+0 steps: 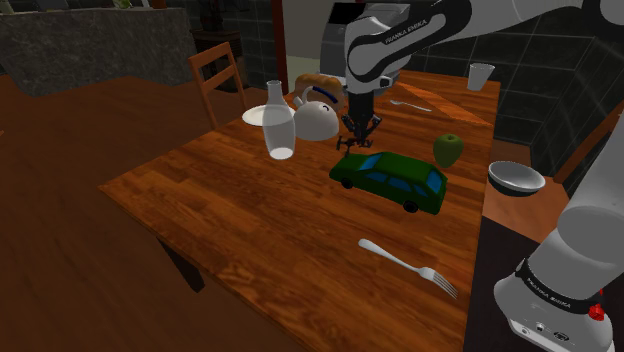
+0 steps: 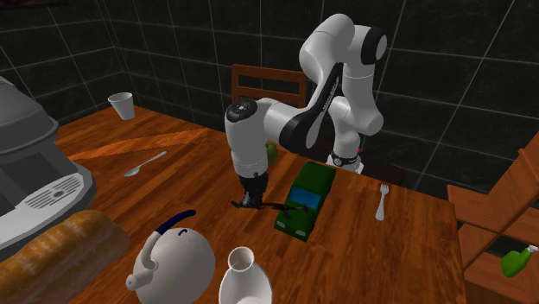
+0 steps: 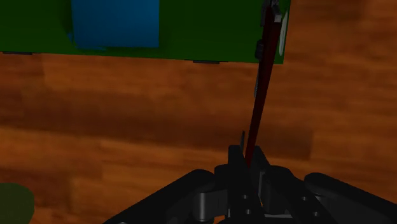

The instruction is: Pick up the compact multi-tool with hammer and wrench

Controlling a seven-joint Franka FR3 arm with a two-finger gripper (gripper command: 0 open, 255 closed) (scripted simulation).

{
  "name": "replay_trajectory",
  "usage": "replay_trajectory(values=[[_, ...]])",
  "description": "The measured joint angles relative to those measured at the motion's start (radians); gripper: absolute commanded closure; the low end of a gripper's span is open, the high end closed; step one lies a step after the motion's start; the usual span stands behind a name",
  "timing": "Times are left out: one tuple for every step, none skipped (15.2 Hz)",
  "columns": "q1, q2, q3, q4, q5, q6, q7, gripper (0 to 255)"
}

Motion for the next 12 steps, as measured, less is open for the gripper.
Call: replay_trajectory(values=[[0.0, 0.0, 0.0, 0.0, 0.0, 0.0, 0.0, 255], [0.0, 0.0, 0.0, 0.0, 0.0, 0.0, 0.0, 255], [0.0, 0.0, 0.0, 0.001, 0.0, -0.001, 0.0, 255], [0.0, -0.003, 0.0, 0.004, 0.001, -0.007, -0.001, 255], [-0.001, -0.008, 0.0, 0.008, 0.002, -0.015, -0.003, 255], [-0.002, -0.011, 0.0, 0.015, 0.004, -0.026, -0.004, 255], [-0.002, -0.017, 0.0, 0.022, 0.005, -0.038, -0.005, 255], [-0.002, -0.021, 0.0, 0.03, 0.007, -0.05, -0.007, 255], [-0.001, -0.025, 0.002, 0.04, 0.008, -0.064, -0.006, 255], [-0.002, -0.028, 0.001, 0.05, 0.009, -0.076, -0.008, 255], [-0.002, -0.03, 0.002, 0.06, 0.01, -0.089, -0.008, 255], [-0.002, -0.03, 0.001, 0.073, 0.01, -0.101, -0.01, 255]])
